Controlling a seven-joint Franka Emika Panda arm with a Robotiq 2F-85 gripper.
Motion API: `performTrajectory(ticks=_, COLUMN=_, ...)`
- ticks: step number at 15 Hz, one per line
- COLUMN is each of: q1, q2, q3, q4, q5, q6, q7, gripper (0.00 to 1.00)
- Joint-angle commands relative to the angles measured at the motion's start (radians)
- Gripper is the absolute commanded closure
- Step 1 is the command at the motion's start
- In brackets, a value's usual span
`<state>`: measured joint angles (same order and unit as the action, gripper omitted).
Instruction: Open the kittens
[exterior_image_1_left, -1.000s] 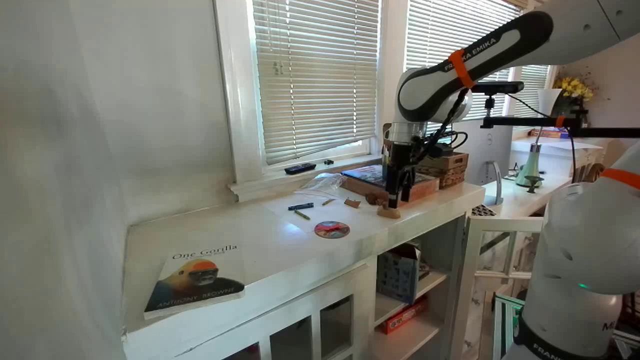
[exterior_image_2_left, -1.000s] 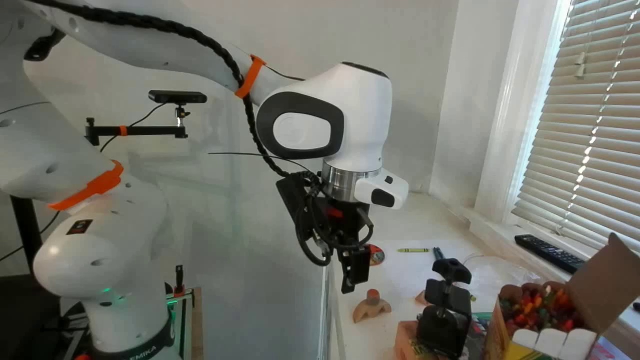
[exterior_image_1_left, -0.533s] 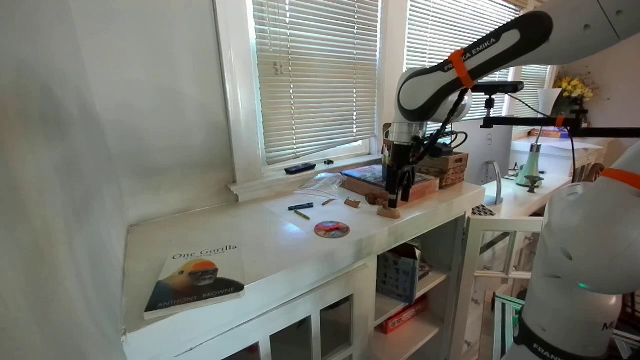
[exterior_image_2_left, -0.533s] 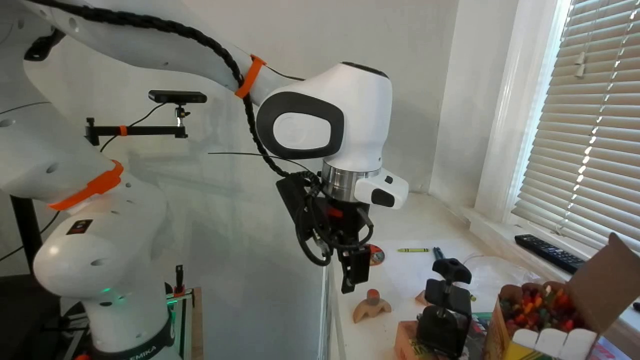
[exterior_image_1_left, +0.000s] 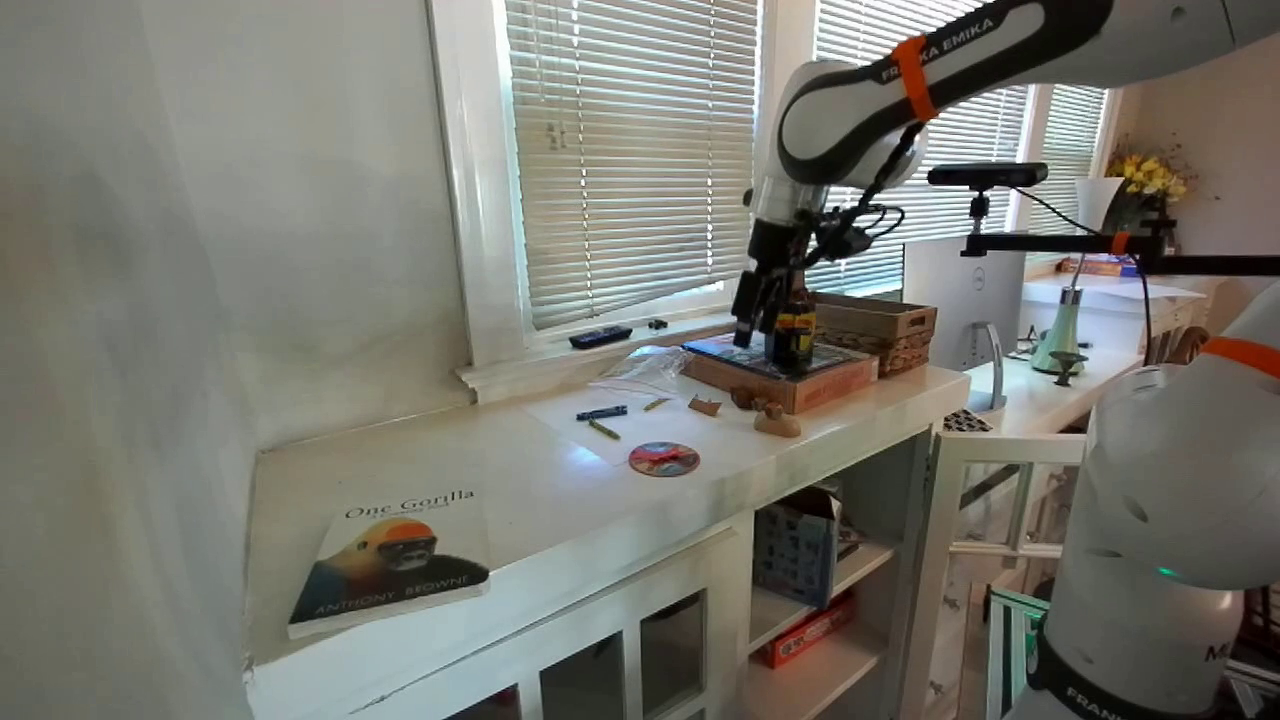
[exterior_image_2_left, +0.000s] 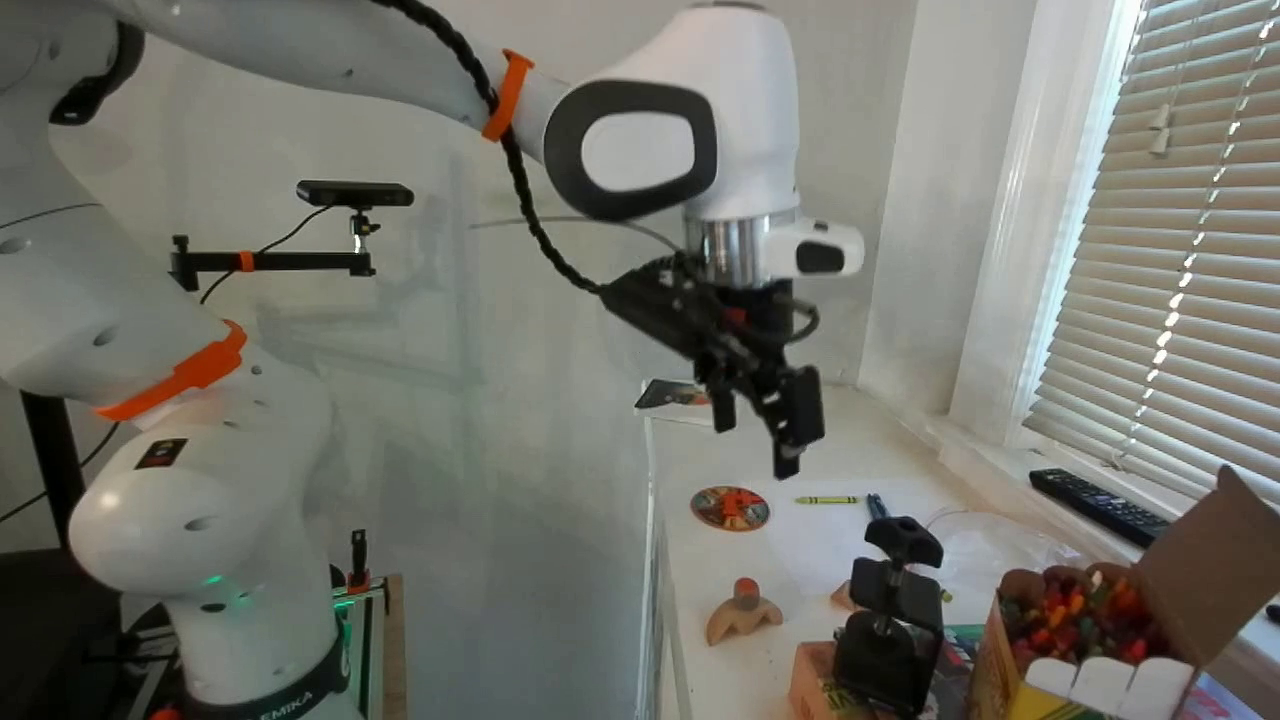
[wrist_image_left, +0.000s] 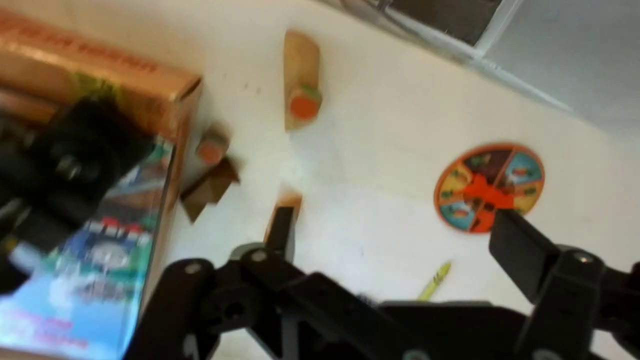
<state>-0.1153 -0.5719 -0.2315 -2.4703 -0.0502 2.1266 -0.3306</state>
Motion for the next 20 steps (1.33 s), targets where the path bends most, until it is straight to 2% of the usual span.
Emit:
performTrajectory(ticks=1, q1=-0.002, q2=0.053, q3=0.022, q4=0.210, q5=-0.030, q6=0.038, q7=0.013, gripper=0.00)
performTrajectory(ticks=7, q1=0.052, q2=0.184, q3=-0.004, q4=0.596, q5=0.069, q6=0.198, q7=0.005, gripper=0.00)
performTrajectory(ticks=12, q1=0.068, q2=0.382, q3=-0.003, q4=0.915, q5=0.156, q6=0.360, q7=0.071, gripper=0.00)
performTrajectory(ticks=13, q1=0.056, q2=0.275, q3=0.014, q4=0.782, q5=0.127, q6=0.315, q7=0.045, gripper=0.00)
performTrajectory(ticks=16, q1=0.050, q2=0.362, q3=0.016, q4=0.891, q5=0.146, q6=0.349, q7=0.054, gripper=0.00)
performTrajectory(ticks=20, q1=0.048, q2=0.380, q3=0.015, q4=0.910, q5=0.148, q6=0.351, q7=0.057, gripper=0.00)
